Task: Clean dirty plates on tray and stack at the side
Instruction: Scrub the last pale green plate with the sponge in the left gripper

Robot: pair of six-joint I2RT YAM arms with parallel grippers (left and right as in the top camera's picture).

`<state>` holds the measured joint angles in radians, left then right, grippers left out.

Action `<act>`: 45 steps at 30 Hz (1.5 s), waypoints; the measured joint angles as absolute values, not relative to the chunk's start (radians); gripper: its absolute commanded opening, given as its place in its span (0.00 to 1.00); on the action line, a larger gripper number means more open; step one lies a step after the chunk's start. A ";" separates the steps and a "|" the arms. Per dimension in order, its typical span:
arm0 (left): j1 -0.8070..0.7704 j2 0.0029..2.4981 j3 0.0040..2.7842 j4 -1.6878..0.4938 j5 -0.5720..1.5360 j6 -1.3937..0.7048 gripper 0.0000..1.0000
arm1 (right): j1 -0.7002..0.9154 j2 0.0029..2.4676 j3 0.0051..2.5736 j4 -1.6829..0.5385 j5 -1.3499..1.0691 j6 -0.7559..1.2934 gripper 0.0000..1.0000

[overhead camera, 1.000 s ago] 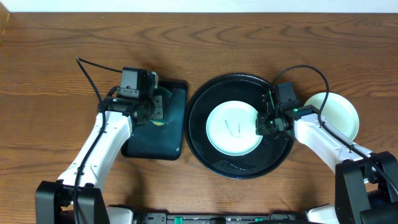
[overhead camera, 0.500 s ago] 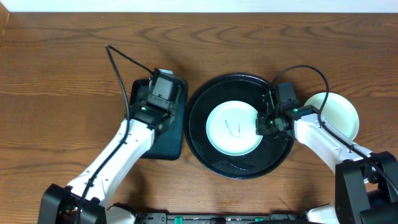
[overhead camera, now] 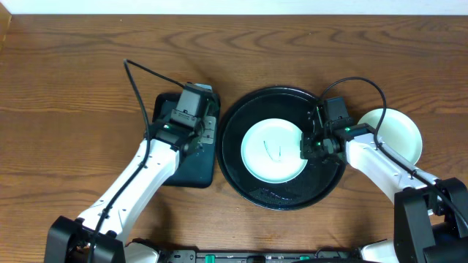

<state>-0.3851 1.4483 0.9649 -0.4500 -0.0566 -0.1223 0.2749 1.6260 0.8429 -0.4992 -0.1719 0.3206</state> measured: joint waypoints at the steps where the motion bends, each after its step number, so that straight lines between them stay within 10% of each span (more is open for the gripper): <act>1: -0.379 1.448 0.965 -0.439 -0.001 -0.123 0.07 | 0.275 1.626 0.843 -0.503 -0.178 0.321 0.01; 24: -0.774 1.787 0.966 -0.109 0.332 -0.492 0.08 | 0.297 1.626 0.842 -0.538 -0.225 0.321 0.01; 45: -0.570 1.574 0.994 -0.298 0.240 -0.469 0.07 | 0.299 1.630 0.841 -0.559 -0.236 0.322 0.01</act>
